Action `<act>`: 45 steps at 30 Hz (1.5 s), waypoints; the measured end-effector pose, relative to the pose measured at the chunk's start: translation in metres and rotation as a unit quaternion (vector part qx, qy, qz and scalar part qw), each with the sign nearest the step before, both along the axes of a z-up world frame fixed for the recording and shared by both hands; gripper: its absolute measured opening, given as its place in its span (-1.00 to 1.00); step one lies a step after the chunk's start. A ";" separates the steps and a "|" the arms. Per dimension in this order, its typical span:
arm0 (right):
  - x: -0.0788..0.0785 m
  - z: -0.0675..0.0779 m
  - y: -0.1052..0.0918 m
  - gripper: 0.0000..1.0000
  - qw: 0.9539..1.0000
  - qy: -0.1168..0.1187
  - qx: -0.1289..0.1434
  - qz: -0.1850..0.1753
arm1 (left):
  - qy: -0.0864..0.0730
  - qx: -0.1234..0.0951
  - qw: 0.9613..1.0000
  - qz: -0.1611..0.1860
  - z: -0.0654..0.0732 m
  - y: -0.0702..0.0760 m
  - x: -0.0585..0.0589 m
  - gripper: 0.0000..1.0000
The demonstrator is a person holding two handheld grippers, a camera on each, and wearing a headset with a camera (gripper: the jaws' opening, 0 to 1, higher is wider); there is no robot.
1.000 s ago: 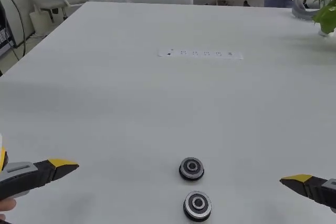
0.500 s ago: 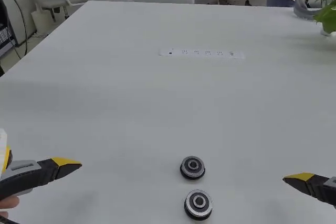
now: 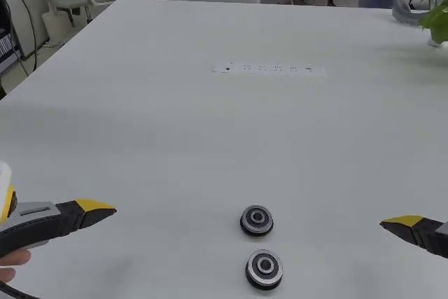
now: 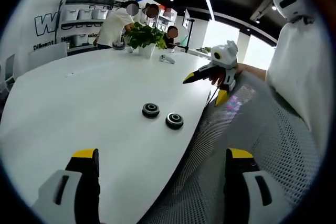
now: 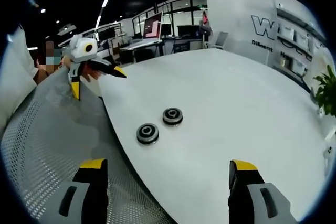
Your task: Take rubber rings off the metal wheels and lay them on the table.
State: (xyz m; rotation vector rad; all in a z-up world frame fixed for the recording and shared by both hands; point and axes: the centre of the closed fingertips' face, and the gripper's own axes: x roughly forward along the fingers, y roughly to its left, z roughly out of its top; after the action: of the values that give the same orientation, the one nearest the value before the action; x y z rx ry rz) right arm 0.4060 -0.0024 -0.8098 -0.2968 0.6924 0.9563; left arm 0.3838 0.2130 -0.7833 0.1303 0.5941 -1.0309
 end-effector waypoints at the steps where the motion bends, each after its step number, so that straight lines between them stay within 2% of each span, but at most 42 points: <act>1: 0.000 0.000 -0.001 0.92 1.000 -0.002 -0.004 0.003 | 0.000 0.000 1.000 -0.001 0.001 0.000 -0.001 0.98; 9: 0.006 0.014 0.001 0.90 1.000 -0.016 0.000 0.015 | -0.021 -0.001 1.000 0.006 0.015 0.004 0.004 0.98; 13: 0.011 0.024 0.002 0.89 1.000 -0.025 0.006 0.016 | -0.044 -0.006 0.999 0.009 0.025 0.001 0.008 0.94; 17: 0.017 0.035 0.003 0.88 0.999 -0.037 0.012 0.019 | -0.059 -0.016 0.998 0.007 0.038 -0.003 0.012 0.90; 22: 0.024 0.045 0.004 0.86 0.998 -0.049 0.018 0.022 | -0.089 -0.007 0.996 -0.003 0.053 -0.007 0.020 0.84; 27: 0.028 0.054 0.007 0.82 0.998 -0.058 0.018 0.031 | -0.120 -0.017 0.993 -0.009 0.077 -0.011 0.030 0.78; 31: 0.033 0.063 0.009 0.80 0.997 -0.067 0.022 0.035 | -0.144 -0.015 0.989 -0.019 0.090 -0.015 0.040 0.74; 34: 0.036 0.068 0.011 0.78 0.996 -0.073 0.024 0.039 | -0.151 -0.018 0.988 -0.031 0.097 -0.021 0.045 0.72; 42: 0.042 0.076 0.023 0.72 0.995 -0.082 0.032 0.054 | -0.162 -0.018 0.983 -0.088 0.103 -0.047 0.050 0.70; 44: 0.043 0.077 0.026 0.69 0.994 -0.083 0.032 0.058 | -0.168 -0.023 0.981 -0.093 0.105 -0.055 0.055 0.63; 45: 0.042 0.077 0.028 0.68 0.994 -0.083 0.031 0.062 | -0.177 -0.023 0.979 -0.095 0.106 -0.058 0.058 0.56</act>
State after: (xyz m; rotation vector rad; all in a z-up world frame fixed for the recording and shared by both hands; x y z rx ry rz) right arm 0.4479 0.0253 -0.7325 -0.3635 0.4955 1.0573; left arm 0.4421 0.1551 -0.6774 0.3286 0.2357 -1.1724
